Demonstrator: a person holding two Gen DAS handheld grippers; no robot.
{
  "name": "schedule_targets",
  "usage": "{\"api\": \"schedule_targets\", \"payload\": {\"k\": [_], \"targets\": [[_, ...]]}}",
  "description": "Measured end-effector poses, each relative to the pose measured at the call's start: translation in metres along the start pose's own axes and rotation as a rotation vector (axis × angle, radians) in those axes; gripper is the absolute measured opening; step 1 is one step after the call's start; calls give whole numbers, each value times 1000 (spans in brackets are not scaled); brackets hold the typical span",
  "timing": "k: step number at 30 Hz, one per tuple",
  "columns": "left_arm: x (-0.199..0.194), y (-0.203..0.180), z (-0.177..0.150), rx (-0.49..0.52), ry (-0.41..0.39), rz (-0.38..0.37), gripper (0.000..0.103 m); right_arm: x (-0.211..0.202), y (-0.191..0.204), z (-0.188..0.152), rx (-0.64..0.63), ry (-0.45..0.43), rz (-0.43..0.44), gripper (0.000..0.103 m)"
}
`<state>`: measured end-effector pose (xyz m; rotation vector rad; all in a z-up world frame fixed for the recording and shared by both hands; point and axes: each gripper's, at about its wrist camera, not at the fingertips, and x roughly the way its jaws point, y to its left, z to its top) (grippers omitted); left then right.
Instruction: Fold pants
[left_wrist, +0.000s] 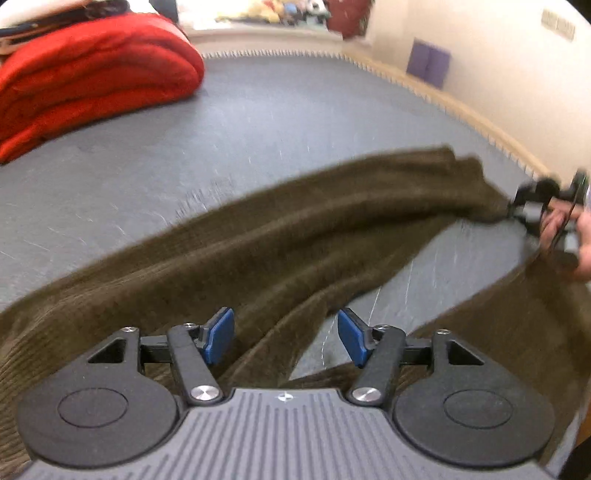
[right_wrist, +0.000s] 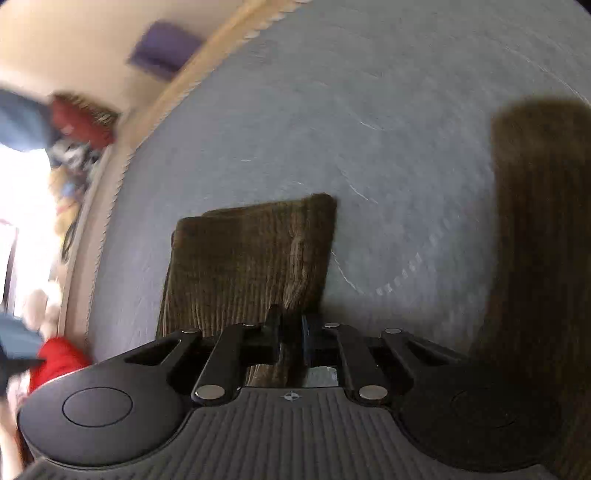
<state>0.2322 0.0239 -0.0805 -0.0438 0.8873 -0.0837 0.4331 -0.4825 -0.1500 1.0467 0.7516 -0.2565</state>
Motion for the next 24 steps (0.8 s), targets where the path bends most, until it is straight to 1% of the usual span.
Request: {"api": "schedule_targets", "payload": {"k": [2, 3, 4, 6, 7, 9, 10, 11, 12, 13, 14, 15, 17, 18, 19, 20, 21, 22, 23, 24], "targets": [[17, -2, -4, 6, 37, -4, 68, 2, 11, 4, -68, 17, 22, 29], [23, -1, -6, 10, 53, -6, 68, 2, 12, 8, -72, 28, 43, 40], [29, -1, -9, 17, 73, -7, 68, 3, 14, 8, -66, 37, 61, 42], [39, 1, -15, 40, 106, -3, 68, 6, 12, 13, -43, 37, 65, 40], [44, 0, -17, 62, 125, 12, 67, 6, 10, 15, -24, 27, 66, 40], [50, -1, -20, 112, 140, 50, 59, 4, 1, 18, 1, 18, 70, 40], [51, -2, -22, 132, 141, 68, 47, 2, 5, 19, 8, 11, 68, 40], [51, -2, -22, 150, 143, 83, 28, 3, 0, 17, 9, 5, 66, 40], [49, -1, -21, 165, 149, 84, 15, 3, 1, 19, 5, 0, 62, 34], [46, 0, -18, 173, 166, 72, 9, 1, 2, 17, -2, -11, 58, 15], [40, 0, -15, 184, 170, 61, 8, 1, 6, 18, -16, -25, 54, 6], [28, 0, -11, 208, 150, 53, 8, 1, 10, 19, -29, -41, 55, 7], [8, 3, -3, 256, 104, 59, 8, -12, 29, 23, -75, -93, 68, 6], [-2, 10, -1, 260, 98, 56, 8, -20, 41, 26, -102, -122, 74, 6], [-8, 19, -1, 244, 102, 36, 8, -31, 52, 28, -126, -154, 79, 5], [-12, 28, -3, 221, 114, -7, 8, -41, 61, 29, -152, -184, 62, 5], [-14, 35, -7, 207, 137, -68, 8, -48, 64, 30, -179, -212, 8, 5], [-11, 38, -14, 214, 179, -120, 8, -49, 62, 30, -195, -225, -53, 5], [-5, 34, -20, 232, 220, -136, 10, -44, 54, 29, -199, -207, -125, 6], [1, 32, -29, 248, 265, -143, 14, -35, 46, 28, -200, -161, -186, 6]]}}
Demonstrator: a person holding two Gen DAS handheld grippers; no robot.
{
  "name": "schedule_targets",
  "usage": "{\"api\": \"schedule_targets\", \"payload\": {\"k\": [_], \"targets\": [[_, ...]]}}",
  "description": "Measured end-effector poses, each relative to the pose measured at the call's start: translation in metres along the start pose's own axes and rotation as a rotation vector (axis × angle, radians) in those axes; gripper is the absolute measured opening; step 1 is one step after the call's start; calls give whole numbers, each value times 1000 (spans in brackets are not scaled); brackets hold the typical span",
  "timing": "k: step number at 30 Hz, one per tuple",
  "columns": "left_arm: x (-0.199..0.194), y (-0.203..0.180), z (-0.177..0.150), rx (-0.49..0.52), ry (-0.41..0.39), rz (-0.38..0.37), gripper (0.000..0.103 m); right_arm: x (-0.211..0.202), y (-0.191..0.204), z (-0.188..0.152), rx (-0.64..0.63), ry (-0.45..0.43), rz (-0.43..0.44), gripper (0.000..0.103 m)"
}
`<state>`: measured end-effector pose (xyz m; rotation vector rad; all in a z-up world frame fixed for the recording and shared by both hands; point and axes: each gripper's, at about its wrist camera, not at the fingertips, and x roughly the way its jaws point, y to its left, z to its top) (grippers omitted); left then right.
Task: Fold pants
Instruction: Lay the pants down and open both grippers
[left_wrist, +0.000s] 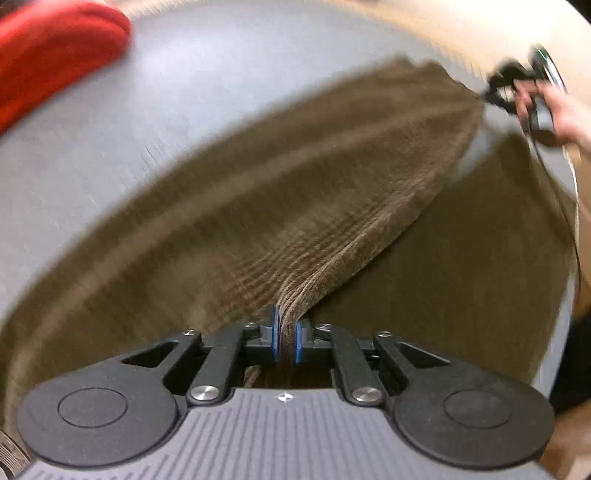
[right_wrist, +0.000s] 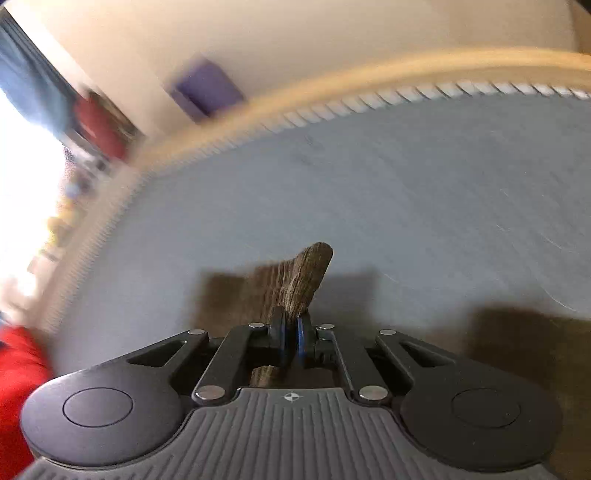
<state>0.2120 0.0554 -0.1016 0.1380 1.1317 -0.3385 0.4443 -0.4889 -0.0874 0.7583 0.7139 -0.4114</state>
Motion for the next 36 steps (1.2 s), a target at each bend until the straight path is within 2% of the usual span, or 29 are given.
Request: {"api": "schedule_targets", "payload": {"k": [1, 2, 3, 4, 5, 7, 8, 9, 11, 12, 13, 14, 16, 19, 22, 25, 29, 33, 36], "targets": [[4, -1, -4, -3, 20, -18, 17, 15, -8, -5, -12, 82, -66, 7], [1, -1, -6, -18, 8, -43, 19, 26, -19, -10, 2, 144, -125, 8], [-7, 4, -5, -44, -16, -75, 23, 25, -29, -12, 52, 130, -105, 8], [-19, 11, -4, -81, -59, -111, 29, 23, -31, -10, 77, 115, -101, 13], [-31, 19, -4, -117, -106, -143, 33, 17, -26, -7, 56, 85, -144, 17], [-49, 38, -5, -190, -184, -177, 34, 0, -10, -2, -8, -42, -206, 18], [-52, 45, -7, -216, -201, -161, 34, -9, -3, -1, -37, -112, -206, 18], [-49, 52, -11, -234, -198, -128, 34, -14, 2, -1, -57, -145, -191, 18], [-26, 59, -20, -265, -128, -71, 32, -17, 15, -5, -89, -155, -123, 18], [-4, 63, -28, -289, -43, -47, 32, -14, 23, -8, -109, -136, -80, 18], [13, 65, -36, -307, 30, -28, 35, -11, 31, -11, -128, -116, -45, 18], [22, 69, -42, -335, 46, -32, 37, -11, 36, -15, -144, -97, -13, 18], [14, 78, -40, -402, 26, -40, 37, -15, 49, -21, -168, -81, 43, 19], [-24, 86, -30, -416, -69, 2, 37, -34, 78, -25, -197, -82, 135, 19], [-70, 99, -31, -465, -131, 26, 37, -70, 106, -29, -243, -84, 263, 19], [-121, 106, -34, -524, -161, 71, 37, -119, 134, -41, -321, -74, 388, 19], [-176, 111, -76, -508, -163, 127, 37, -197, 160, -86, -503, 1, 577, 19], [-203, 107, -143, -483, -112, 166, 37, -267, 159, -162, -786, 194, 712, 19], [-202, 114, -203, -557, -92, 144, 37, -305, 142, -228, -1043, 332, 782, 19]]}}
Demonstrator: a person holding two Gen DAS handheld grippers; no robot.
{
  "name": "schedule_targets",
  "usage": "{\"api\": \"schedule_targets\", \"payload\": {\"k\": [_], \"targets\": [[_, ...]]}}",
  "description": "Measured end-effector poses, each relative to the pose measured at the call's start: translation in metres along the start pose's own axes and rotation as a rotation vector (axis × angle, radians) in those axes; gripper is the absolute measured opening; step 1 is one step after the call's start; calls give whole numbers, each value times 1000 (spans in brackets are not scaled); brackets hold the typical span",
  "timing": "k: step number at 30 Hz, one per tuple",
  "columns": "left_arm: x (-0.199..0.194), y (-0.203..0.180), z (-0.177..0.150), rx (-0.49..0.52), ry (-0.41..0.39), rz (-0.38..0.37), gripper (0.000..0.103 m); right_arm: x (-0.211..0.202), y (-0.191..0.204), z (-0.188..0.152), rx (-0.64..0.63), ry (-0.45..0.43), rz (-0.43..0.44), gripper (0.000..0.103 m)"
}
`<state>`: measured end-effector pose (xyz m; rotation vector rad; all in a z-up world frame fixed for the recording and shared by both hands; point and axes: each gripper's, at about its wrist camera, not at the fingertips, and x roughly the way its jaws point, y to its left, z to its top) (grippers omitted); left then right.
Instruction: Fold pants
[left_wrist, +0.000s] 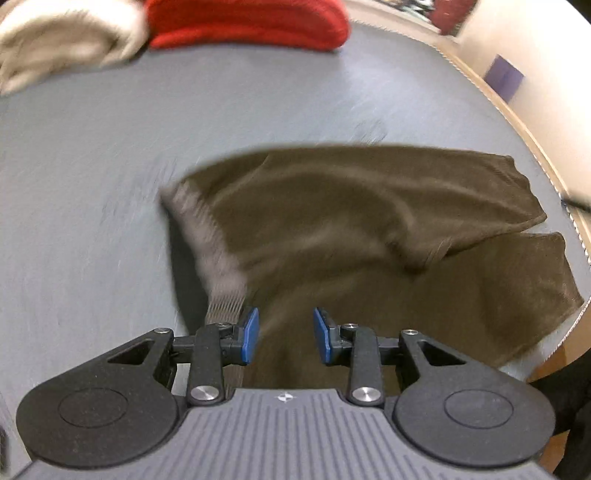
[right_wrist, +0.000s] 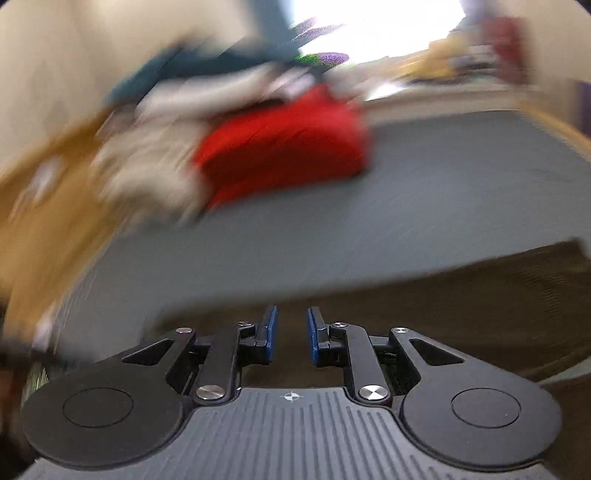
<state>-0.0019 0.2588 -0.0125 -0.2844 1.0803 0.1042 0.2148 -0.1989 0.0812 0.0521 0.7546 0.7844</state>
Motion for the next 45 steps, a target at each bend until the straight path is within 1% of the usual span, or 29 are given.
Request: {"api": "schedule_targets", "payload": {"k": [1, 2, 3, 4, 5, 6, 7, 9, 11, 13, 15, 18, 20, 22, 24, 27, 28, 30, 31, 32, 33, 34, 35, 36, 39, 41, 42, 43, 45], "targets": [[7, 17, -17, -57, 10, -5, 37, 1, 19, -16, -73, 44, 41, 19], [15, 33, -30, -119, 55, -9, 35, 3, 37, -34, -153, 75, 74, 19], [23, 45, -41, -168, 116, 9, 31, 8, 50, -56, -230, 108, 93, 18], [24, 51, -48, -167, 116, 34, 31, 15, 60, -76, -297, 157, 88, 19], [19, 56, -52, -143, 100, 50, 31, 23, 68, -94, -348, 224, 75, 19], [18, 60, -56, -135, 98, 51, 32, 30, 77, -107, -387, 276, 74, 19], [19, 66, -60, -149, 110, 38, 33, 33, 87, -120, -433, 307, 95, 19], [21, 73, -64, -168, 132, 27, 36, 36, 101, -141, -540, 352, 147, 19], [25, 71, -59, -154, 137, 50, 43, 39, 107, -161, -625, 385, 168, 21], [26, 73, -57, -161, 124, 45, 47, 46, 105, -170, -673, 432, 155, 32], [32, 72, -54, -172, 125, 37, 50, 53, 110, -184, -732, 470, 139, 35], [44, 68, -50, -145, 146, 62, 52, 61, 113, -193, -755, 501, 138, 40], [52, 65, -48, -134, 163, 66, 53, 66, 112, -202, -799, 524, 129, 40], [61, 61, -47, -113, 179, 73, 56, 67, 110, -209, -844, 527, 121, 41], [68, 58, -46, -91, 197, 87, 59, 69, 109, -210, -857, 526, 129, 42], [78, 55, -46, -63, 226, 104, 59, 71, 107, -209, -869, 515, 108, 40], [81, 54, -47, -55, 233, 107, 59, 71, 106, -208, -869, 512, 101, 35], [84, 52, -47, -42, 242, 109, 59, 73, 104, -205, -855, 520, 102, 32], [86, 50, -47, -36, 247, 105, 56, 73, 103, -205, -851, 523, 109, 27], [87, 48, -47, -31, 251, 99, 50, 73, 103, -205, -854, 524, 114, 24], [87, 46, -47, -19, 253, 102, 50, 72, 104, -206, -864, 522, 118, 18], [87, 43, -47, 1, 253, 108, 42, 71, 105, -207, -878, 518, 121, 14], [86, 41, -48, 19, 252, 115, 38, 70, 106, -207, -890, 513, 123, 12], [84, 40, -49, 28, 248, 117, 36, 68, 106, -206, -895, 508, 128, 8], [64, 41, -46, 2, 202, 104, 31, 64, 104, -194, -852, 503, 154, 8], [45, 39, -46, 13, 155, 87, 30, 58, 103, -184, -812, 490, 168, 7], [38, 38, -48, 21, 147, 82, 30, 55, 103, -182, -804, 486, 181, 7], [34, 38, -51, 28, 156, 78, 29, 53, 102, -182, -801, 489, 192, 7], [40, 36, -60, 86, 214, 98, 30, 52, 101, -187, -815, 519, 222, 7]]}}
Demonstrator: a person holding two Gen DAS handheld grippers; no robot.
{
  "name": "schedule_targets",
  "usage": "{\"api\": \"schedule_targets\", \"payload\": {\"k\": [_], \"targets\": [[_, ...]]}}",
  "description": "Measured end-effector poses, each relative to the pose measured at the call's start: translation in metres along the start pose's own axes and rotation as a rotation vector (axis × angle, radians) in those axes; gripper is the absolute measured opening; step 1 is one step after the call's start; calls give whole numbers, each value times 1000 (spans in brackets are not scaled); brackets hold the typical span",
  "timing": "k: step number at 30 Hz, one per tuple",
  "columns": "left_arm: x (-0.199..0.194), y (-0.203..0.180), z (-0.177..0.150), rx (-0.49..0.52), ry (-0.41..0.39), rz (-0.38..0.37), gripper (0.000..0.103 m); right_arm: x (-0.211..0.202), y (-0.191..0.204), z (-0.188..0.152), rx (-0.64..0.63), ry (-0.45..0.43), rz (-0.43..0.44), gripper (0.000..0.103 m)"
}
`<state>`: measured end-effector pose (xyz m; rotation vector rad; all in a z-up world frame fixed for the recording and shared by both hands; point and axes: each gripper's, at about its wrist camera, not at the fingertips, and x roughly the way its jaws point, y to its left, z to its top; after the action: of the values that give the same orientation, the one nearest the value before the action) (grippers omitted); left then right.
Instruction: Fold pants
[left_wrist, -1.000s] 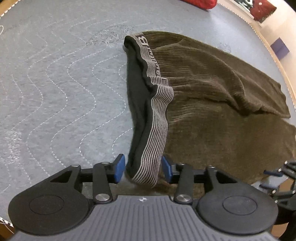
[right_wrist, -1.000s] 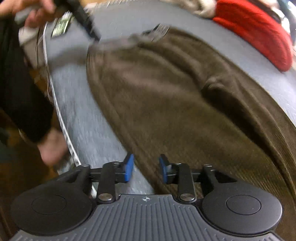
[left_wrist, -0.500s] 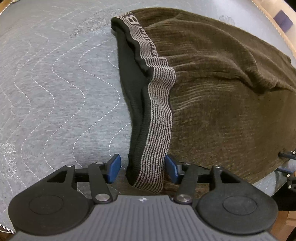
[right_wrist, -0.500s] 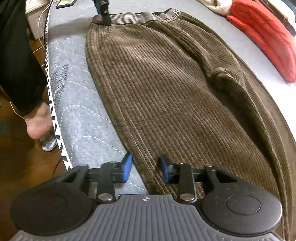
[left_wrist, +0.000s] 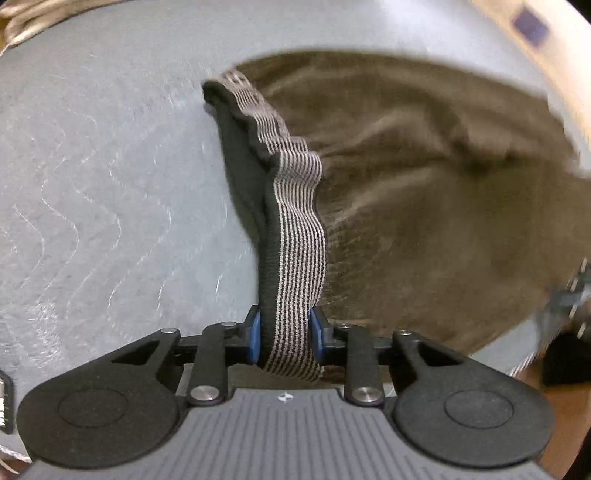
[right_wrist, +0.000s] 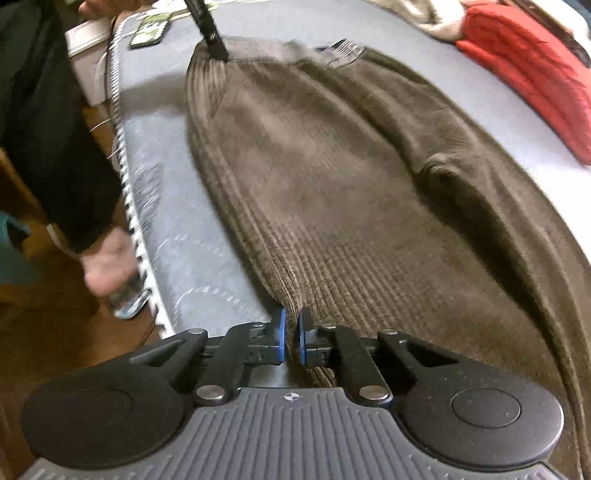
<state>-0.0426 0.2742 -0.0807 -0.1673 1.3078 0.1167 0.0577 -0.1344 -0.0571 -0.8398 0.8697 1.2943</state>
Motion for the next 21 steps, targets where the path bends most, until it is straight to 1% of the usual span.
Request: {"api": "schedule_targets", "payload": {"k": [1, 3, 4, 6, 7, 8, 9, 11, 12, 13, 14, 15, 16, 17, 18, 19, 20, 21], "targets": [[7, -2, -2, 11, 30, 10, 30, 3, 2, -2, -11, 14, 17, 7], [14, -12, 0, 54, 45, 49, 32, 9, 6, -5, -26, 35, 13, 7], [13, -16, 3, 77, 32, 67, 33, 11, 6, -4, -23, 40, 2, 8], [3, -19, 7, 78, -38, 106, 35, 7, 1, 1, 11, 27, -9, 9], [-5, -18, 10, 63, -86, 118, 41, 2, -3, 4, 36, 7, -15, 14], [-13, -16, 13, 38, -129, 102, 43, -5, -10, 7, 78, -24, -18, 15], [-19, -12, 16, 13, -155, 71, 43, -13, -19, 8, 138, -63, -8, 15], [-22, -11, 19, -19, -173, -13, 42, -22, -35, 7, 244, -113, 8, 15], [-19, -14, 19, -9, -160, -47, 42, -21, -39, 6, 275, -109, 4, 15], [-15, -18, 19, 11, -141, -60, 42, -18, -41, 4, 287, -90, -2, 15], [-7, -23, 18, 40, -111, -59, 42, -10, -39, 2, 283, -51, -9, 15], [1, -28, 18, 66, -73, -47, 42, 1, -36, -2, 262, 12, -16, 15], [14, -32, 16, 96, -18, -20, 42, 12, -32, -7, 233, 76, -29, 15], [26, -36, 13, 128, 35, 23, 42, 22, -25, -12, 190, 130, -53, 15], [33, -38, 11, 164, 67, 62, 40, 22, -21, -13, 158, 120, -67, 15], [35, -40, 9, 193, 72, 78, 41, 20, -21, -10, 149, 117, -68, 15], [32, -39, 10, 189, 65, 78, 41, 16, -24, -8, 170, 105, -64, 15], [26, -36, 14, 154, 40, 66, 42, 10, -29, -5, 208, 76, -64, 15]]}}
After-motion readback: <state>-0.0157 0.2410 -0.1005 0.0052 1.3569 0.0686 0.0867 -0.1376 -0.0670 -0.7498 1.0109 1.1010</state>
